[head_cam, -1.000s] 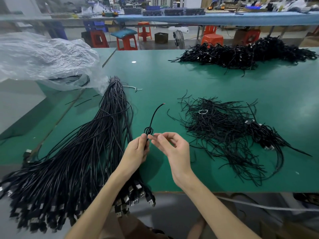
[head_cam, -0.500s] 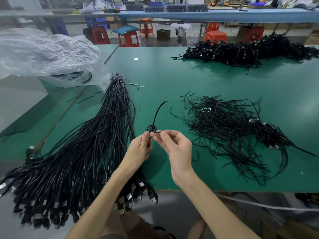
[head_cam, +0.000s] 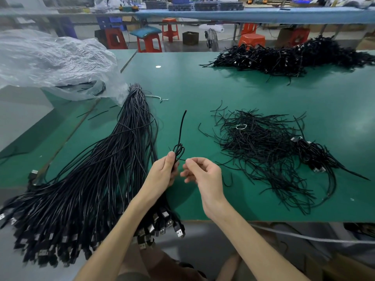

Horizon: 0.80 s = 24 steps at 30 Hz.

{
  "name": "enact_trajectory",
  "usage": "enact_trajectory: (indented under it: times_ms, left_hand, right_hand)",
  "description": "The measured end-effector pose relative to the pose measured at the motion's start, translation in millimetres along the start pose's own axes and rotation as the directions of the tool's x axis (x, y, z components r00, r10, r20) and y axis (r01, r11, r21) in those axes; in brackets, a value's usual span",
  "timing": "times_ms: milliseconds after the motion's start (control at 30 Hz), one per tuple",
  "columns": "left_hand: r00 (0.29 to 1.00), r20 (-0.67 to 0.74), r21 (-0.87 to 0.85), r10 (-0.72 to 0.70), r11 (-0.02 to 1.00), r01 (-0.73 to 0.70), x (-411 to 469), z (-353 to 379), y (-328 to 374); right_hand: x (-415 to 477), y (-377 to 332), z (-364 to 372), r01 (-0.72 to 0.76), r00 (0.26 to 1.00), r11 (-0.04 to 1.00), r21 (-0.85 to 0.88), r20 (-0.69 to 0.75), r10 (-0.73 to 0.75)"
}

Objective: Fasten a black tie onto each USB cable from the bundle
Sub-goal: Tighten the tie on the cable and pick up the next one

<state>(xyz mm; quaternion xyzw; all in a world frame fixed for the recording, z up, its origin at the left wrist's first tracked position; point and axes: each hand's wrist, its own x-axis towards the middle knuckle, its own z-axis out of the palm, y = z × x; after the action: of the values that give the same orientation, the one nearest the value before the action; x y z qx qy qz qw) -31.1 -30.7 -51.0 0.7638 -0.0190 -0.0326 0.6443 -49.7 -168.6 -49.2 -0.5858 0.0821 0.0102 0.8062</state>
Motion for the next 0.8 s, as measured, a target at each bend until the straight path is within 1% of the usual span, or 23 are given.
enact_trajectory:
  times_ms: [67,133,267,333,533,600,667,733,800]
  left_hand:
    - [1.0,0.01,-0.02,-0.013,1.0,0.013,0,-1,0]
    - [0.999,0.03,-0.048,-0.017,0.999,0.018,-1,-2,1]
    - [0.995,0.094,-0.111,-0.014,0.993,0.024,-2,-5,0]
    - [0.991,0.131,-0.143,-0.013,0.989,0.032,-3,-6,0]
    - [0.984,0.179,-0.233,-0.006,0.971,0.048,-3,-9,1]
    - [0.985,0.172,-0.249,-0.018,0.967,0.061,-3,-9,0]
    - [0.985,0.173,-0.264,-0.027,0.962,0.072,-3,-10,-2]
    - [0.984,0.175,-0.264,-0.021,0.962,0.068,-2,-11,-4]
    - [0.987,0.157,-0.262,-0.042,0.962,0.082,-2,-11,-5]
  right_hand:
    - [2,-2,-7,-0.058,0.996,0.997,-0.052,0.063,0.062]
    - [6,-6,-16,-0.09,0.984,0.994,-0.064,0.149,0.099]
    - [18,-19,-28,-0.128,0.942,0.99,0.061,0.321,0.102]
    - [23,-25,-27,-0.15,0.916,0.986,0.075,0.386,0.11]
    - [28,-25,-14,-0.138,0.815,0.989,-0.051,0.562,0.142]
    - [27,-23,-12,-0.094,0.806,0.984,-0.149,0.569,0.163]
    - [26,-21,-12,0.028,0.85,0.958,-0.287,0.51,0.128]
    - [26,-19,-14,0.174,0.901,0.896,-0.408,0.434,0.023]
    - [28,-20,-17,0.291,0.915,0.821,-0.491,0.393,-0.09]
